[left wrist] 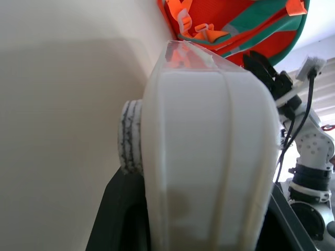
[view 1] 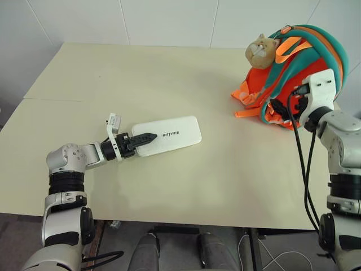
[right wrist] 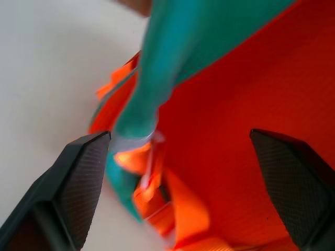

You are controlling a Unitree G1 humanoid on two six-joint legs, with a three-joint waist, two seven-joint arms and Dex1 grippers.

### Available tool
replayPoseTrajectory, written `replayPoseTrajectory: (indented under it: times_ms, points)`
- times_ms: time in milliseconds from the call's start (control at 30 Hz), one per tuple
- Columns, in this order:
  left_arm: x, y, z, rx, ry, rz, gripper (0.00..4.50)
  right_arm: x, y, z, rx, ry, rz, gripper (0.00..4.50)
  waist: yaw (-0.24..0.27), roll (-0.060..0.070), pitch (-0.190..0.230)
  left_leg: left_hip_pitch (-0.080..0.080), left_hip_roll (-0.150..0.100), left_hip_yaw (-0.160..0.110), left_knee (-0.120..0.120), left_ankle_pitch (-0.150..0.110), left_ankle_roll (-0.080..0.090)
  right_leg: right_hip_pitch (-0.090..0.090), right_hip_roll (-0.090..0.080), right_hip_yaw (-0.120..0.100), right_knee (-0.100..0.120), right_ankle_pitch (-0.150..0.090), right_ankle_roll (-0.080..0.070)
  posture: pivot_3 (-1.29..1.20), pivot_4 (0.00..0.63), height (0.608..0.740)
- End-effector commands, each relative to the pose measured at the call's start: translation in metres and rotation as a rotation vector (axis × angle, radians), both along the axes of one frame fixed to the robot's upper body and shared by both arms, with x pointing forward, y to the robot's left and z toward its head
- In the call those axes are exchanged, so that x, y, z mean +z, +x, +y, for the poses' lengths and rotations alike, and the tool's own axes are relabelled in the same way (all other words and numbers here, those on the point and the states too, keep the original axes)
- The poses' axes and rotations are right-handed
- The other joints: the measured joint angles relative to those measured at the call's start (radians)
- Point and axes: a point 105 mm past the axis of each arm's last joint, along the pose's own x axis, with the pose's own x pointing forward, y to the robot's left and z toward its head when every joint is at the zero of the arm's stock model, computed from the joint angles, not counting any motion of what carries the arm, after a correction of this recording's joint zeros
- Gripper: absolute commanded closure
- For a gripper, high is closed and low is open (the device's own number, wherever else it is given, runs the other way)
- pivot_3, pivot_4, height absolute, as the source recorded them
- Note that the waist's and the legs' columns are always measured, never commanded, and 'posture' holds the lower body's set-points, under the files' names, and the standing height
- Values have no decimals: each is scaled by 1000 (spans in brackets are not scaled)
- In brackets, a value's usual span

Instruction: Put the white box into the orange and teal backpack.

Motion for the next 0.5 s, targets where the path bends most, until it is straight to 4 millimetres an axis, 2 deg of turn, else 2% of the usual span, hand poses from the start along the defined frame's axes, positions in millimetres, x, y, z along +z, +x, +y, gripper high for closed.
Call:
replayPoseTrajectory:
  times_ms: [33,200,333,433,500]
  points:
    - [4,0,2,14,15,-26,3276,13,20,18,38,64,-77,0,-8,0,0,0,0,0,0,0,0,0,0,0,0,0,0,0,150,740]
    - [7,-6,9,32,0,-43,3276,14,45,42,119,130,-79,0,-20,0,0,-1,0,0,-2,0,0,-1,0,0,-1,0,0,0,150,740]
    - [4,-10,16,72,-10,-44,3276,14,56,46,118,119,-111,0,-23,0,0,-1,0,0,-4,0,-1,-2,0,0,-1,0,0,0,150,740]
    - [2,-12,16,87,-11,-44,3276,14,57,50,151,57,-170,613,-26,0,0,-1,1,0,-4,0,-1,-2,0,0,-1,0,0,0,150,740]
    - [2,-14,16,96,-20,-51,3276,11,58,50,158,46,-187,1250,-31,0,0,-1,0,1,-4,0,-1,-2,0,0,-1,0,0,0,150,740]
